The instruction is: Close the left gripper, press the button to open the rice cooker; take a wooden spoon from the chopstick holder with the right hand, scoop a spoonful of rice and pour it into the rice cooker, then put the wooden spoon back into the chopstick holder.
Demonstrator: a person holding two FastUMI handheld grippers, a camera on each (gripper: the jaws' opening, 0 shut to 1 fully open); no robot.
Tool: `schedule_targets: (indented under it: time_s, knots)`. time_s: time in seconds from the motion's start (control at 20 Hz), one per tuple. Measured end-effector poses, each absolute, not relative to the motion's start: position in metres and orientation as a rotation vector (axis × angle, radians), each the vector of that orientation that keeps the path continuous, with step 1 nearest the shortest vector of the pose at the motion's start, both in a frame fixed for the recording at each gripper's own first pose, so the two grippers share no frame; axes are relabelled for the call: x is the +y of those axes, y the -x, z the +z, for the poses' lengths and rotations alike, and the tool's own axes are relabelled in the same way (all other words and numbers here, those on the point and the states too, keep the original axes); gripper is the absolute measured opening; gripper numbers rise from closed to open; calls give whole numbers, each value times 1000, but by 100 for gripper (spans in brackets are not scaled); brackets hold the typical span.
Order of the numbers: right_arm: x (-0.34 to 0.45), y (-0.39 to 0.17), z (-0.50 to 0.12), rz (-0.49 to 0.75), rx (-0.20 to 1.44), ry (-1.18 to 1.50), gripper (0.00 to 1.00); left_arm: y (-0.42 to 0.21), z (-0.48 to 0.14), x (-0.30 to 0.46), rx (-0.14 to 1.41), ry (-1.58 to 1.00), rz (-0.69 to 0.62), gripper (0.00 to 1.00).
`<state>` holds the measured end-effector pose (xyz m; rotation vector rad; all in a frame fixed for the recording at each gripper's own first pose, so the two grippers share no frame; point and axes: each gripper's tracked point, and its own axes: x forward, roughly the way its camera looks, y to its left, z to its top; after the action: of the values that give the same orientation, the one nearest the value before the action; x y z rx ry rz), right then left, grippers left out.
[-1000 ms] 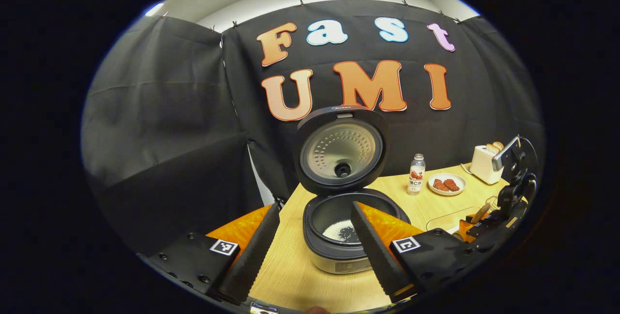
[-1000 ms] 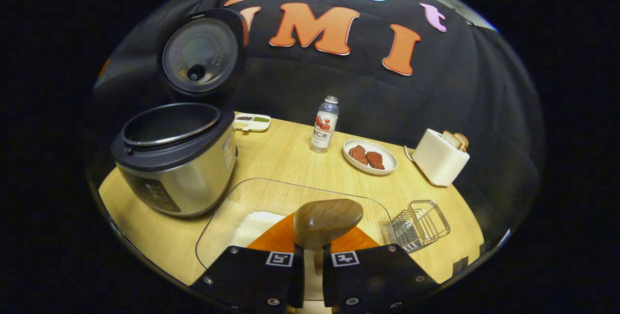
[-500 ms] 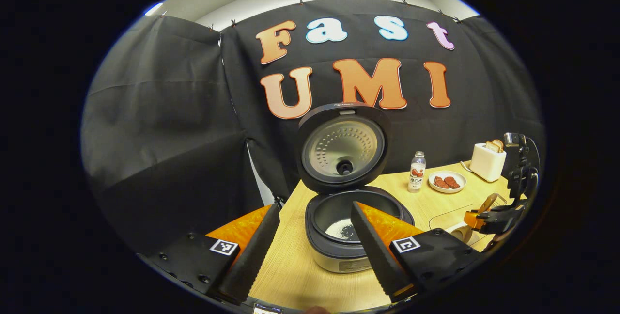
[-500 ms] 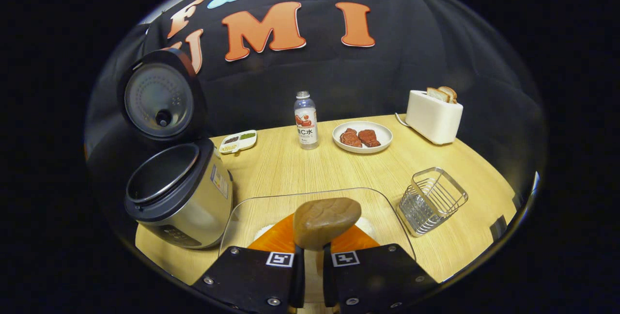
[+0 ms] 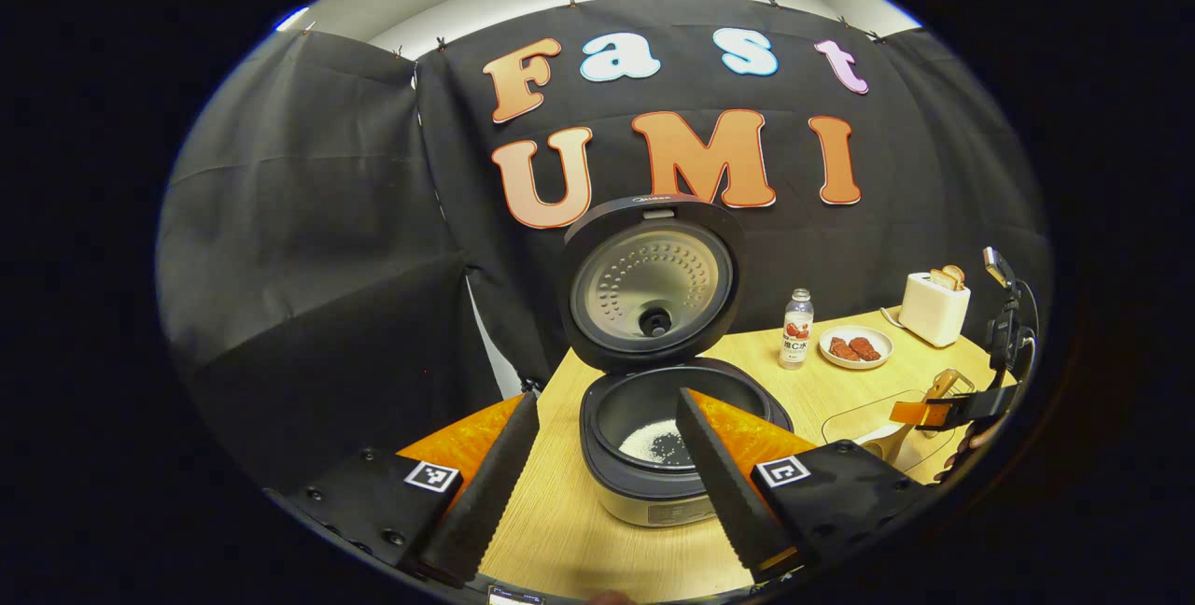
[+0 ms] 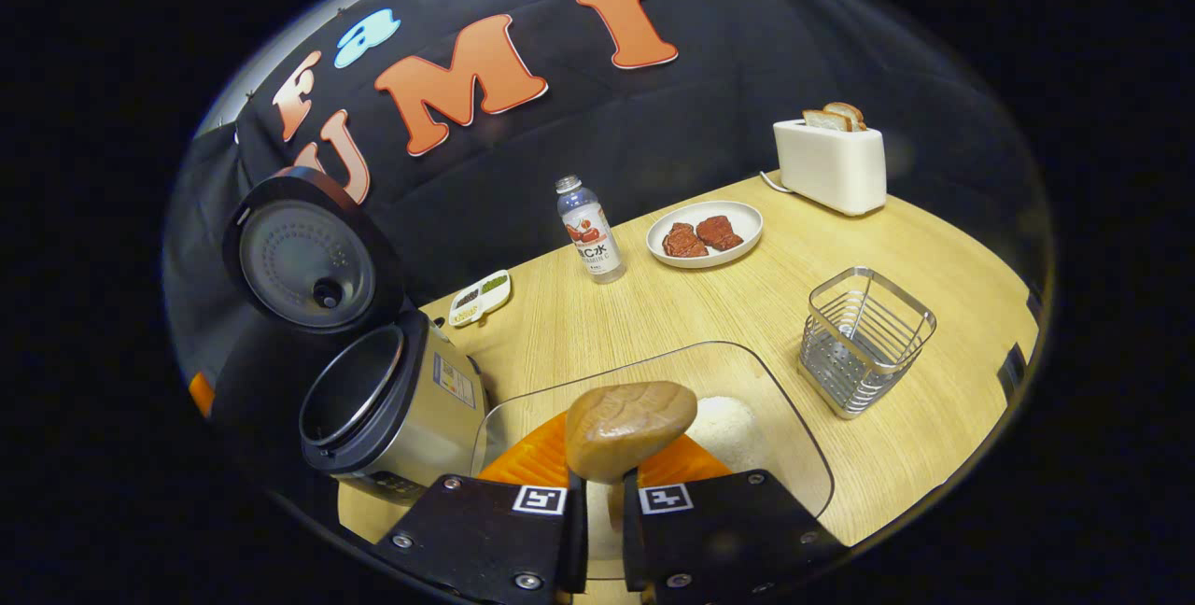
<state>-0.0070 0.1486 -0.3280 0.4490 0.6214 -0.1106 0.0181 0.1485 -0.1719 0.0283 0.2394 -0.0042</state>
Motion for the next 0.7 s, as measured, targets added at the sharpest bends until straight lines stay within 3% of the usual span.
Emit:
schedule_targets:
  time_s: [0.15, 0.2, 0.3, 0.35, 0.7]
  knots:
    - [149, 7, -329, -99, 624, -512, 14, -19, -173, 149, 247, -29, -1, 93]
    - [149, 6, -329, -95, 625, -542, 14, -19, -173, 148, 247, -32, 1, 100]
    - [151, 5, -328, -92, 622, -605, 14, -20, -173, 148, 249, -37, 2, 100]
    - [152, 5, -327, -90, 619, -637, 14, -20, -174, 147, 252, -39, 0, 93]
    - [159, 0, -328, -42, 614, -821, 14, -22, -173, 140, 263, -60, 2, 93]
